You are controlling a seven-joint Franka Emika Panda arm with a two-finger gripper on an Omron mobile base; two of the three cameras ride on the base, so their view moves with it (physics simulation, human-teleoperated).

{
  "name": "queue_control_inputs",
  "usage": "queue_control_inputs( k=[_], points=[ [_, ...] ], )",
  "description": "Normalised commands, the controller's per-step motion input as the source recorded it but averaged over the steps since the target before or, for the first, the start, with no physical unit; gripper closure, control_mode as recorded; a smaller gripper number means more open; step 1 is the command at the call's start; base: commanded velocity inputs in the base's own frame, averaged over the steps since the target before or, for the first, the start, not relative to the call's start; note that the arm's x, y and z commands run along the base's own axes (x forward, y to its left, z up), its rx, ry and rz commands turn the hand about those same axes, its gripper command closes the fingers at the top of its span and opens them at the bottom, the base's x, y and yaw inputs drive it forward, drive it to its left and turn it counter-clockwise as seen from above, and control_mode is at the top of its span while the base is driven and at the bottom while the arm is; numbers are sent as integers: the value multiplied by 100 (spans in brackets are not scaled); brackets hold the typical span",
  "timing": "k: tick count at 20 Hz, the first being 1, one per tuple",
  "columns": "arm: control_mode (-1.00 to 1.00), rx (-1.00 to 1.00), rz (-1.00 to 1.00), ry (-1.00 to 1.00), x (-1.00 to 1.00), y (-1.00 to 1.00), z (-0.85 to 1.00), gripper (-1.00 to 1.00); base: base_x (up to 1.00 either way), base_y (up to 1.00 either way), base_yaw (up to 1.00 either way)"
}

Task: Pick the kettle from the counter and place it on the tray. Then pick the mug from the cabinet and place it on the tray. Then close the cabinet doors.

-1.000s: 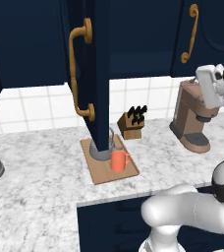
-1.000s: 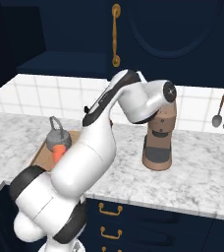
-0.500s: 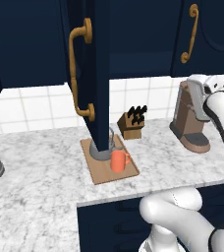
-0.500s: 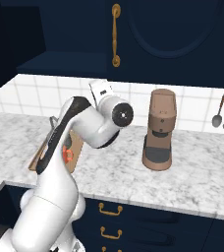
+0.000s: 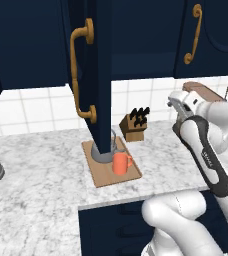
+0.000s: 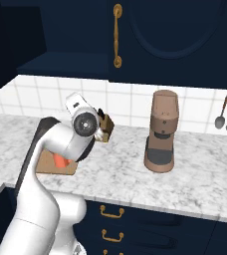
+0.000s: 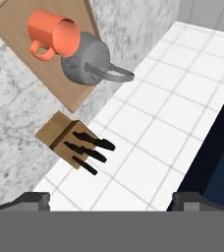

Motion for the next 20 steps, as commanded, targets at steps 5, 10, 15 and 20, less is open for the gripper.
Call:
queue_control_inputs(
  k=[5, 10, 15, 20],
  points=[
    [-100, -18, -2, 6, 1, 31, -32, -100, 0, 0, 0],
    [-100, -8, -3, -16, -39, 19, -22, -100, 0, 0, 0],
    [-100, -14, -14, -36, -72, 63, -28, -100, 0, 0, 0],
    [-100, -14, -35, -29, -59, 65, -26, -100, 0, 0, 0]
  ],
)
